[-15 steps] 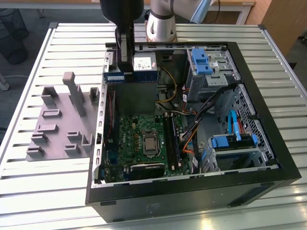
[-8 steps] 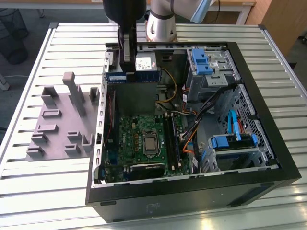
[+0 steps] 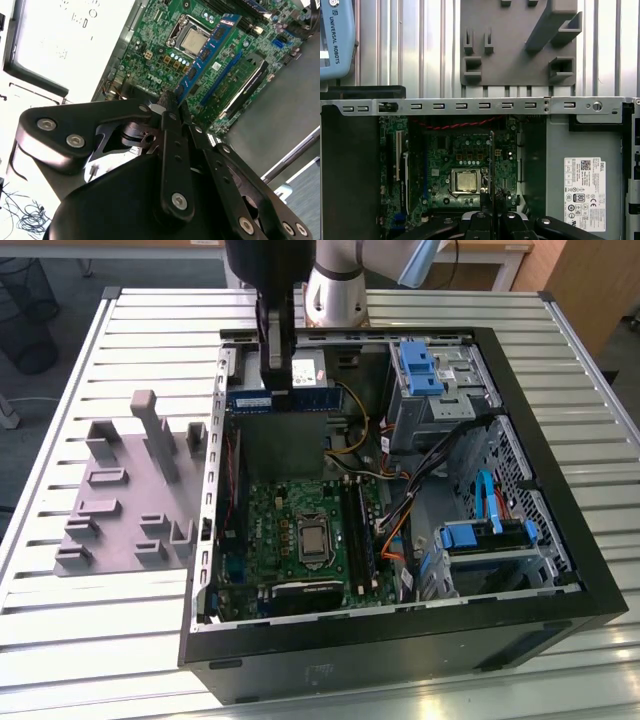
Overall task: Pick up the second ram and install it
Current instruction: 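Pick up the second ram and move it above second insertion slot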
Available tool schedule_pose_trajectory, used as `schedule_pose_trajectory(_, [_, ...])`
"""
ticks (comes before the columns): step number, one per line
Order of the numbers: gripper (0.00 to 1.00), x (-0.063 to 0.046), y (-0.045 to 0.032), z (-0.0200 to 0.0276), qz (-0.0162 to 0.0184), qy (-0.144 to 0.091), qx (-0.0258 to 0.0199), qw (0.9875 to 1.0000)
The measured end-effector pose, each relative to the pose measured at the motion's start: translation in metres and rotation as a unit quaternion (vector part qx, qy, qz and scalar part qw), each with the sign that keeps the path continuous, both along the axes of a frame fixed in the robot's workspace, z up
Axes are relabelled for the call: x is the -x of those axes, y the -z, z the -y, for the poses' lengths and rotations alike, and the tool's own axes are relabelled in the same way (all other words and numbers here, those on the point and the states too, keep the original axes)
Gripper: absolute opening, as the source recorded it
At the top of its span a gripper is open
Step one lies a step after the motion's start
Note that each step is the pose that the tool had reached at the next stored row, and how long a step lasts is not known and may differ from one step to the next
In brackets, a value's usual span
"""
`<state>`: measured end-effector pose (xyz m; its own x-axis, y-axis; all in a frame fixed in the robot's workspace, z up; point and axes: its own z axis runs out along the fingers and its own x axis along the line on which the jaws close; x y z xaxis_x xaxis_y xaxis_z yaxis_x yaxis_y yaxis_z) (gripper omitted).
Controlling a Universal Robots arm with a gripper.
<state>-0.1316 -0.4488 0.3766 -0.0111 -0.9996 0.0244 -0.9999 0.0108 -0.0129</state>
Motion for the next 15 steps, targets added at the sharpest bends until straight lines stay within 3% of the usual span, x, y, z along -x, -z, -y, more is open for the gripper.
schedule_pose_trajectory(10, [0.14, -0.012, 0.0000, 0.0000, 0.0000, 0.000, 0.0000, 1.0000])
schedule_pose_trajectory(15, [0.14, -0.013, 0.0000, 0.0000, 0.0000, 0.000, 0.0000, 1.0000])
